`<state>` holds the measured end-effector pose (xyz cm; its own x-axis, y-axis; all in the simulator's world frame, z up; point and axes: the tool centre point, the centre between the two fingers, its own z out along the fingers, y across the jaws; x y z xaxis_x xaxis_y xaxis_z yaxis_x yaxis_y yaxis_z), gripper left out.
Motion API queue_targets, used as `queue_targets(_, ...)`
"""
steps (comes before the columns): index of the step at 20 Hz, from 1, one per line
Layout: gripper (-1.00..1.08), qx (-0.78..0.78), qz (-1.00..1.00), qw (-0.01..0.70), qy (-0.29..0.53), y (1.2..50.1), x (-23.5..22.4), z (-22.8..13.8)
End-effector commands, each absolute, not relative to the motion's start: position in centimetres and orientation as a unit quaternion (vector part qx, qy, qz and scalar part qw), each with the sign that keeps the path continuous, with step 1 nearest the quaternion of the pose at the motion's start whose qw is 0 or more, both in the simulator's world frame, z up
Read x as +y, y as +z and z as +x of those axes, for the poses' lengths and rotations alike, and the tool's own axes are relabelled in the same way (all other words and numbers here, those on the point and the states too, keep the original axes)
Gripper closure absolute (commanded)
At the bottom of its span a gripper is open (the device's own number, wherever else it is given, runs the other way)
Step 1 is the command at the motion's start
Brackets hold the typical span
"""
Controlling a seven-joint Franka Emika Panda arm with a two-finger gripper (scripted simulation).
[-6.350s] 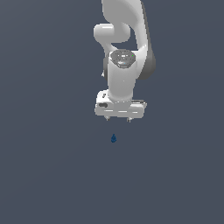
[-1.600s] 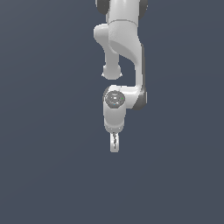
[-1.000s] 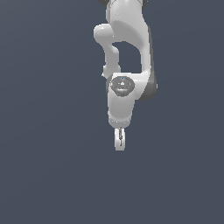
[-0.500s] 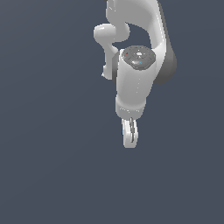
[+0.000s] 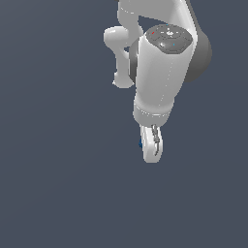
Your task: Pick up the object and move it to a goal position.
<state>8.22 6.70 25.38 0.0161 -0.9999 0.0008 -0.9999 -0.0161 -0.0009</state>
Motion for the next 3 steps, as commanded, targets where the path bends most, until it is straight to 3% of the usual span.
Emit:
queue_targets(1, 1.08, 0.701, -0.713, 0.000, 0.000, 25.76, 6.81, 8.35)
queue_targets(3, 1.08, 0.701, -0.713, 0.000, 0.000, 25.84, 6.84, 8.38)
